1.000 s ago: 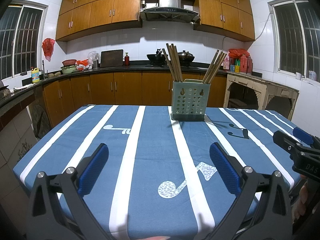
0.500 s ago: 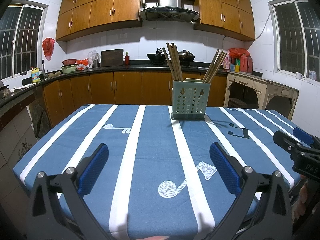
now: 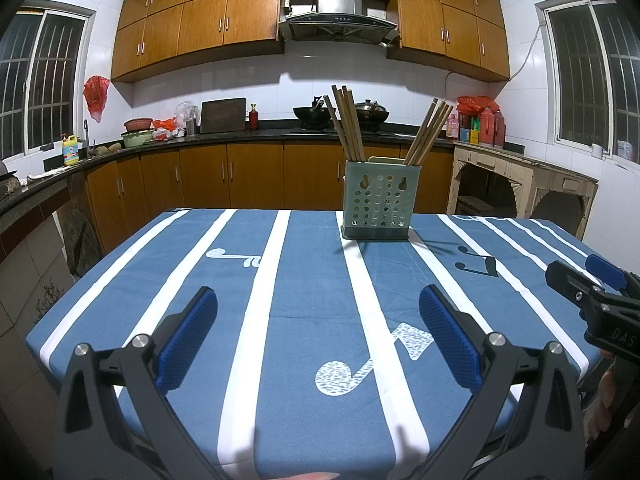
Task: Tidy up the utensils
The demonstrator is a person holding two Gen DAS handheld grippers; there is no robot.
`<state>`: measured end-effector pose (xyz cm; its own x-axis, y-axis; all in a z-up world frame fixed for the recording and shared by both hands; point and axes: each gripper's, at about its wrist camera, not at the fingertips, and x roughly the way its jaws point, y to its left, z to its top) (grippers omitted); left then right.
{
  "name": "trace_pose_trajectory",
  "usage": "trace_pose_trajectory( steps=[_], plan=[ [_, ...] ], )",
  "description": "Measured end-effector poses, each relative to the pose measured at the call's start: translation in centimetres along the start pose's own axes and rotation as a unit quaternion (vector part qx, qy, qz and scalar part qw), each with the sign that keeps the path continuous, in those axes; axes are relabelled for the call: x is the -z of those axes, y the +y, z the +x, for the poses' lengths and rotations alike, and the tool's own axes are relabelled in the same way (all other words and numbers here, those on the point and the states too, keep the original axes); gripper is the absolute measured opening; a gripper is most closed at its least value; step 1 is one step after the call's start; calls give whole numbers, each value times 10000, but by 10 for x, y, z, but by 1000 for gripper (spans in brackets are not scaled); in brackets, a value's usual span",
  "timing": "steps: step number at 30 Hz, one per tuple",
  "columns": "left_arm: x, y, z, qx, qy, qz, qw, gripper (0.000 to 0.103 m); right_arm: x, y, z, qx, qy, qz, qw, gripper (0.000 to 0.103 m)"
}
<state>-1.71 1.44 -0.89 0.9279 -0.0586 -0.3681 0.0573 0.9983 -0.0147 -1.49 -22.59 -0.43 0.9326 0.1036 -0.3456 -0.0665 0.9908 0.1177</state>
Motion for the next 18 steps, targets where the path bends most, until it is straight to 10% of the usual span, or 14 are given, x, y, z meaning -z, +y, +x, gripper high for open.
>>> trace_pose_trajectory(
  steps=[18],
  plan=[
    [3, 1, 1, 14, 16, 10, 10000, 99, -1, 1, -1, 2, 6, 3, 10000, 101]
  ],
)
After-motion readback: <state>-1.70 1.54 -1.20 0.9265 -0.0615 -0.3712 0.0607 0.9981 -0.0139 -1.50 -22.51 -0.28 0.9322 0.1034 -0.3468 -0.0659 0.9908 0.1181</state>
